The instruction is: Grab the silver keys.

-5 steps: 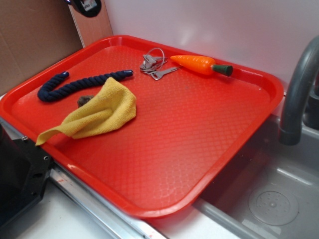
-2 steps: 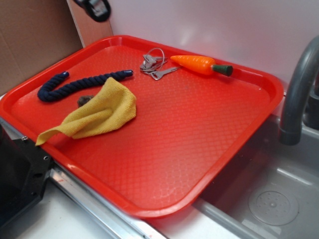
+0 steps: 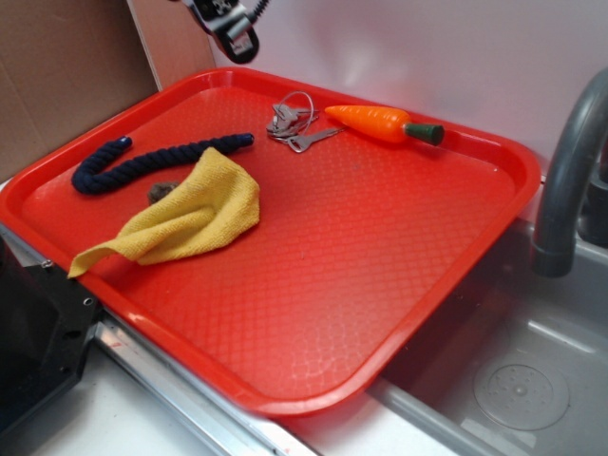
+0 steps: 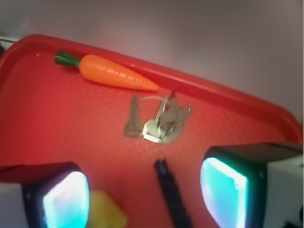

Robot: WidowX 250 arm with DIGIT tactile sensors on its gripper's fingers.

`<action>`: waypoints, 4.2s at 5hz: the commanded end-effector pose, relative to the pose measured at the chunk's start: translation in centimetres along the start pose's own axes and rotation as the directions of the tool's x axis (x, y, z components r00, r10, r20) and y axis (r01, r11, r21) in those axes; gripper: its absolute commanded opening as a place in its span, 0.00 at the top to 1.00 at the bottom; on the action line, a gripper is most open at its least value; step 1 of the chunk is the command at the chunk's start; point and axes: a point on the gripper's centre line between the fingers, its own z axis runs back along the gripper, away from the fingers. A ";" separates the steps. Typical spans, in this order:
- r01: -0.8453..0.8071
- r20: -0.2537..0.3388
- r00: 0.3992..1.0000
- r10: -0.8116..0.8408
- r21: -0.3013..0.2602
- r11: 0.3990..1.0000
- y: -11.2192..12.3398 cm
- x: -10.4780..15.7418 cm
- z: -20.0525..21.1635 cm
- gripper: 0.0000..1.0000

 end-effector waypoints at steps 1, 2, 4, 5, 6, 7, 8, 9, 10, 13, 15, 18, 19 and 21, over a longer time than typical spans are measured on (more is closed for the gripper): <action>-0.029 0.087 0.996 0.029 0.002 1.000 3.8 1.7 -2.7 0.00; -0.016 0.063 0.998 0.018 -0.025 1.000 4.2 2.6 -5.1 0.00; 0.075 0.077 0.995 -0.063 -0.159 0.984 2.3 2.8 -7.8 0.00; 0.139 0.066 0.989 -0.130 -0.164 0.977 0.9 2.4 -8.1 0.00; 0.175 0.058 0.984 -0.168 -0.173 0.969 -0.2 2.1 -8.3 0.00; 0.188 0.037 0.982 -0.184 -0.176 0.966 -1.3 1.9 -8.8 0.00; 0.179 0.022 0.984 -0.178 -0.188 0.966 -1.7 1.8 -9.1 1.00; 0.167 0.008 0.986 -0.168 -0.178 0.970 -1.8 1.9 -9.2 1.00; 0.155 -0.002 0.987 -0.158 -0.179 0.972 -1.8 2.0 -9.3 1.00; -0.041 -0.203 0.979 -0.011 -0.248 0.968 -3.5 -1.3 -2.9 1.00; -0.075 -0.200 0.980 0.023 -0.258 0.963 -4.0 -2.2 0.6 1.00; -0.185 -0.176 0.974 0.143 -0.254 0.949 -3.3 0.6 4.6 1.00; -0.211 -0.154 0.972 0.178 -0.241 0.947 -3.7 1.3 9.1 1.00; -0.207 -0.127 0.975 0.184 -0.193 0.959 -3.8 2.3 12.6 1.00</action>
